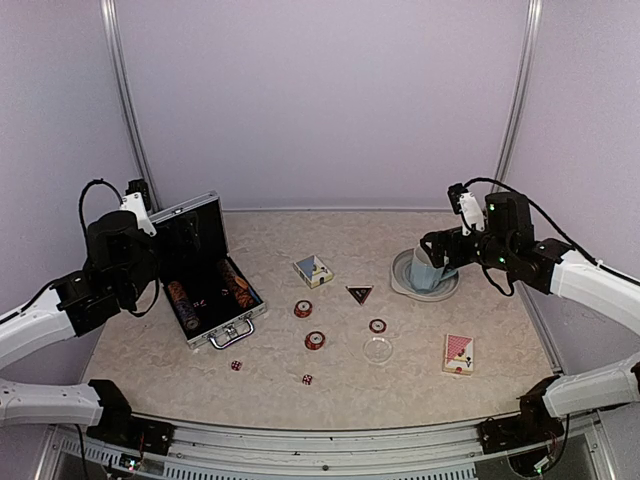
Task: Pack up texas hold em set
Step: Pick up the poker case from the center of the board.
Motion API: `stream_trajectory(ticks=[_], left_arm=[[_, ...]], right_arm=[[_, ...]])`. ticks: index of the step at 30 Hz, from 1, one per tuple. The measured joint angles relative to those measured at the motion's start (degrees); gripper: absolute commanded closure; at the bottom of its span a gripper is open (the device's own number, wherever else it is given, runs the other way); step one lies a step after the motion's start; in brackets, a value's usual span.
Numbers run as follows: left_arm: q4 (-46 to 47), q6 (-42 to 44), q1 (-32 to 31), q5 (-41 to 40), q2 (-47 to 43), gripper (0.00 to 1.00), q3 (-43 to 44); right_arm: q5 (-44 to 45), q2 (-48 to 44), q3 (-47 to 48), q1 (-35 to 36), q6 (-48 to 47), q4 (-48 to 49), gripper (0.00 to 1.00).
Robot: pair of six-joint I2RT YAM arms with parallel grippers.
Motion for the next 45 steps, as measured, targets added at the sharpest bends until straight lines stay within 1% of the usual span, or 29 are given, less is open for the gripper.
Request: stream_trajectory(ticks=[12,18,24,31,39,45], left_arm=[[0.0,-0.02,-0.5,0.0,0.04,0.01,0.0],[-0.02,-0.04,-1.4,0.02,0.02,0.01,0.0],[-0.04,-0.13,-2.4,0.02,-0.07,0.01,0.0],[-0.04,-0.72,-2.91,0.26,-0.04,0.01,-0.04],[-0.04,-1.33,-3.93,0.5,0.98,0.01,-0.13],[0.04,-1.53,-4.09,1.38,2.1,0.01,-0.13]], right_arm=[[0.52,0.0,0.0,0.22,1.29,-0.94,0.01],[3.56,0.46,1.05,0.37,4.46,-7.26,0.01],[5.62,0.31,0.66,1.81,10.97,-14.29,0.01],[5.97,-2.29,-5.42,2.58,17.38,-17.9,0.01],[7.56,-2.34,-10.43,3.45,25.83,-22.58,0.01],[7.54,-1.81,-14.67,3.56,30.18,-24.52,0.01]])
